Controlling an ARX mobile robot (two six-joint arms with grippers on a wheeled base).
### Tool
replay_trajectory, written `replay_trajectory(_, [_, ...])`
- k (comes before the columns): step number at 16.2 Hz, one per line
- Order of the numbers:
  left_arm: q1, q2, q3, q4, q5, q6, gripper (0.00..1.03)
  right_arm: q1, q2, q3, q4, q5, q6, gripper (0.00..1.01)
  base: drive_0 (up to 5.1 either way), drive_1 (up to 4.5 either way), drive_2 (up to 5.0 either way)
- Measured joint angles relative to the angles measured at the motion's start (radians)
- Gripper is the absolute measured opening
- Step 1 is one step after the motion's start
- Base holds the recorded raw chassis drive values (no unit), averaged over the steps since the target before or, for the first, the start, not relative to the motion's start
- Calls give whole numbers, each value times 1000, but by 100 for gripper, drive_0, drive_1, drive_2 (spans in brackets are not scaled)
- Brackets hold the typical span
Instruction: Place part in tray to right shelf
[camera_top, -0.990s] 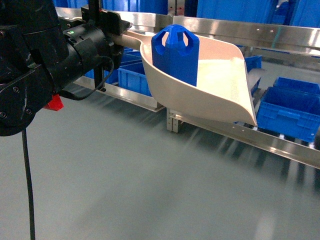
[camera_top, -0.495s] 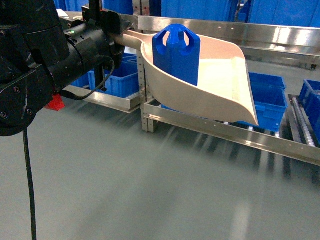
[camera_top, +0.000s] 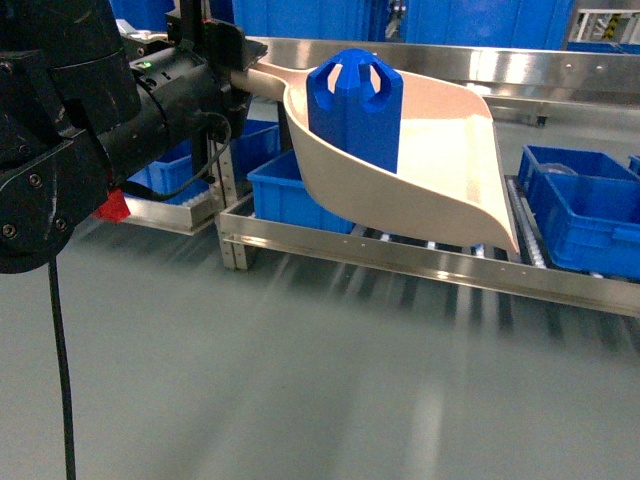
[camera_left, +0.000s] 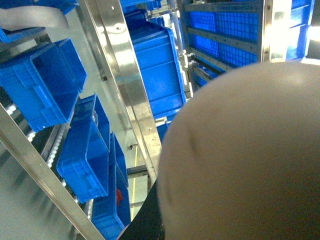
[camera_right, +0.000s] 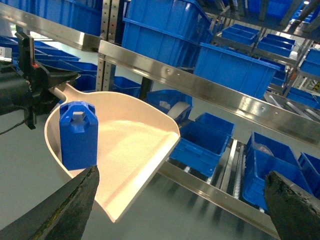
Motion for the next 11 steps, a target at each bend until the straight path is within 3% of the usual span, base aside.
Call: replay_trajectory(11, [5,0,0,3,-3,0,13,0,-1,0,0,0,0,98,-165,-165,-165])
